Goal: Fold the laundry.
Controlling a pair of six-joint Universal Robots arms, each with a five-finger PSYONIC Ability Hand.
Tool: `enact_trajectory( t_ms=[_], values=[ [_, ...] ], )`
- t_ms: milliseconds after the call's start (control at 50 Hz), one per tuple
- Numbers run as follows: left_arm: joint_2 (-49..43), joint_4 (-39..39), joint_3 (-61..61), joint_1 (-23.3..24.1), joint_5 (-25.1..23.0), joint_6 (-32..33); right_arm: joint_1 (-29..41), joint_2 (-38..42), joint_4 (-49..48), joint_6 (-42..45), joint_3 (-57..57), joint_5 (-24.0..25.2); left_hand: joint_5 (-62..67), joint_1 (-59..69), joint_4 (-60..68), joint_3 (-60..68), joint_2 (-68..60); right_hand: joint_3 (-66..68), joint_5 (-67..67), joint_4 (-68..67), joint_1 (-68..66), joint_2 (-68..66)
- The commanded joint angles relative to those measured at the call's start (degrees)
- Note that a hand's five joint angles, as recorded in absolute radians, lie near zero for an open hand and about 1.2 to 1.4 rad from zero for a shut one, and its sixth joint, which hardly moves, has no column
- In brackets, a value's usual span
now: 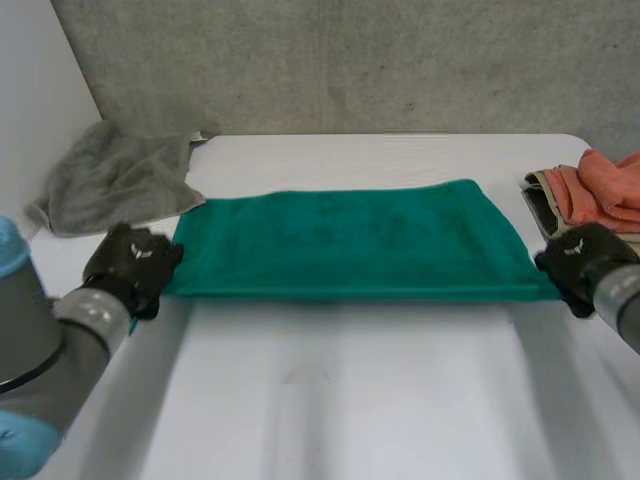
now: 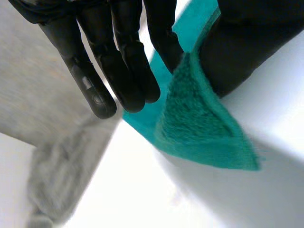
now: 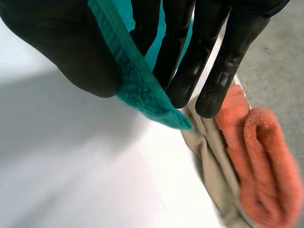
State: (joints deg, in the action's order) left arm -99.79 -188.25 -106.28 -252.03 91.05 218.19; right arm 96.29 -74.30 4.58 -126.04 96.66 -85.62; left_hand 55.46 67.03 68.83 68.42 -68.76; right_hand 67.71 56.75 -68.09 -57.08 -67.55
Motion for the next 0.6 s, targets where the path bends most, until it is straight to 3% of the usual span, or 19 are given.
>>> enact_trajectory(
  t_ms=[20,100,220,360,420,440,520,600],
  values=[
    [5.92,14.05,-4.99,-0.4,-0.17,8.57,0.57,-7.79,5.7,11.08,6.87,-2.71,14.54,12.97,11.17,11.58,-11.24,12.29,13.25,-11.91,-22.92,-12.45],
    [2.59,9.58,-4.11,-0.22,-0.08,9.45,0.92,-4.99,5.09,11.25,6.08,-2.88,14.54,12.97,11.17,11.58,-11.24,12.29,13.25,-11.91,-22.92,-12.45],
    [-11.99,-0.26,5.63,-0.13,1.84,10.33,4.43,5.73,3.07,11.34,-2.43,-4.2,14.54,12.97,11.17,11.58,-11.24,12.29,13.25,-11.91,-22.92,-12.45],
    [-21.93,-7.47,26.9,0.04,4.75,10.15,9.18,15.93,-5.26,10.73,-25.0,-8.95,14.54,12.97,11.17,11.58,-11.24,12.29,13.25,-11.91,-22.92,-12.45],
    [-23.43,-13.86,36.8,-0.57,4.49,9.54,9.45,17.69,-14.57,10.38,-33.36,-7.99,14.54,12.97,11.17,11.58,-11.24,12.29,13.25,-11.91,-22.92,-12.45],
    [-23.43,-15.98,38.59,-0.75,4.49,9.45,9.27,17.96,-21.56,10.11,-36.25,-6.33,14.54,12.97,11.17,11.58,-11.24,12.29,13.25,-11.91,-22.92,-12.45],
    [-23.43,-29.95,45.37,-1.1,3.96,9.27,9.36,17.52,-41.78,8.71,-39.01,-0.27,14.54,12.97,11.17,11.58,-11.24,12.29,13.25,-11.91,-22.92,-12.45],
    [-22.99,-43.14,46.96,-1.54,1.68,6.65,9.62,17.17,-54.38,7.65,-39.1,2.65,14.54,12.97,11.17,11.58,-11.24,12.29,13.25,-11.91,-22.92,-12.45]
  ],
)
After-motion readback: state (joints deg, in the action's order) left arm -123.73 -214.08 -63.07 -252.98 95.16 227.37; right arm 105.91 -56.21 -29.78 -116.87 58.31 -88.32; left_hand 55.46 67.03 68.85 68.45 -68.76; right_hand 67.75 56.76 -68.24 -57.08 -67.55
